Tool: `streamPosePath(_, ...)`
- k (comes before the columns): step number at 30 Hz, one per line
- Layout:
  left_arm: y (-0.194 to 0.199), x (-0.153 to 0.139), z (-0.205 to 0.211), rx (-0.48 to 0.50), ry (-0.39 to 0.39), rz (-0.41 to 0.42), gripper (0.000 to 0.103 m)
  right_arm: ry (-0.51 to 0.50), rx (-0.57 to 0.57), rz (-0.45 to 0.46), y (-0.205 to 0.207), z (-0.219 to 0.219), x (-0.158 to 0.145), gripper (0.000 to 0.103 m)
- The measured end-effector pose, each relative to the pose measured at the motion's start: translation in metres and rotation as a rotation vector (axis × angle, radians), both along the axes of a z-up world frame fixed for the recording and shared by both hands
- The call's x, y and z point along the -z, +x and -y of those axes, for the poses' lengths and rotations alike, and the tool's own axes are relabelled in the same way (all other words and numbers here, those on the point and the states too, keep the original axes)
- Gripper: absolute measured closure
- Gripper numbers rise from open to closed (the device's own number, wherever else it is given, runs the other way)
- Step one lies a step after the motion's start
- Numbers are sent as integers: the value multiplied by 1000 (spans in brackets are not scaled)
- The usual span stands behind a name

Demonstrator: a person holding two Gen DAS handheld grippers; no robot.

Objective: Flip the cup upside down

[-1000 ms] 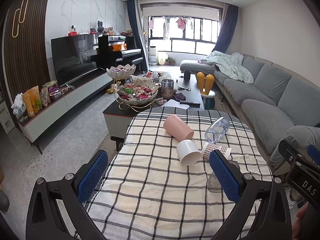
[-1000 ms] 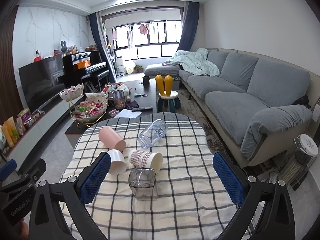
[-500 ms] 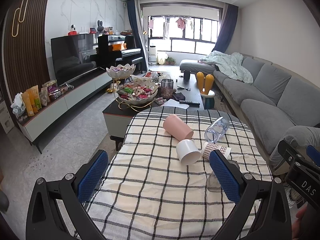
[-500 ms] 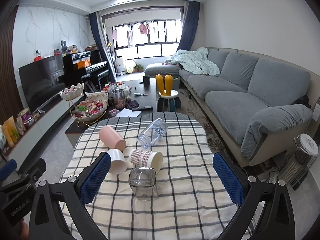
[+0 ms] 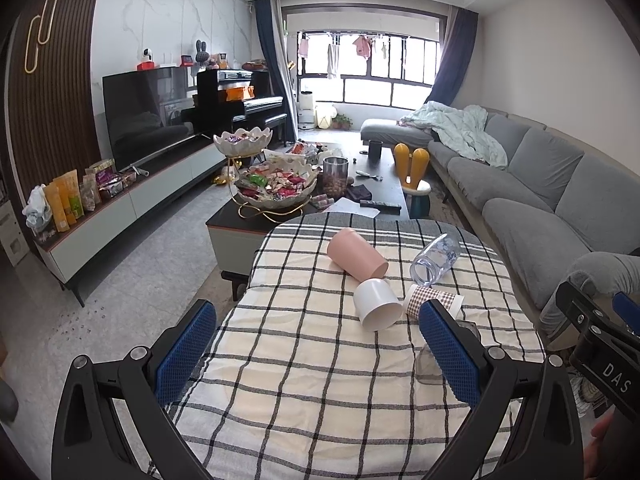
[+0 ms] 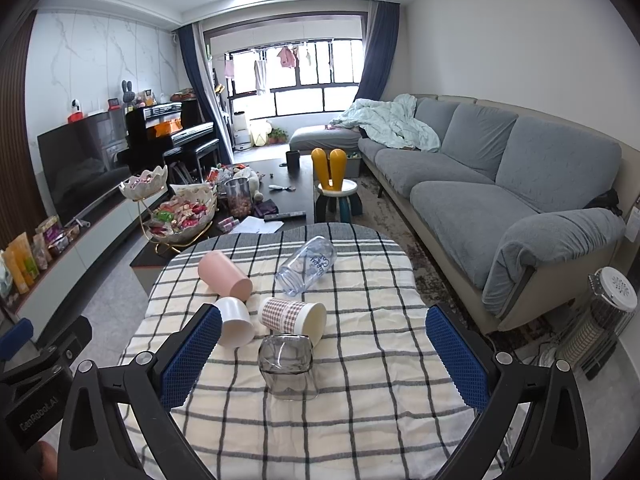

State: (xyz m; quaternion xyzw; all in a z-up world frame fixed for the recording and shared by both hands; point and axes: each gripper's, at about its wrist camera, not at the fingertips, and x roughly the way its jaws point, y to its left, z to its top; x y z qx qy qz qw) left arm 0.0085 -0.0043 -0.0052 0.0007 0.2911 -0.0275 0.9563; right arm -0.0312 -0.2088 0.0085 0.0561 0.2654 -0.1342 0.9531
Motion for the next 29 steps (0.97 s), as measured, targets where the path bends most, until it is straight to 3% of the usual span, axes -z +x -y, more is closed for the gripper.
streamPosePath(29, 6, 4, -5, 5, -18, -24, 0, 4, 0, -5, 1, 2, 0, 1)
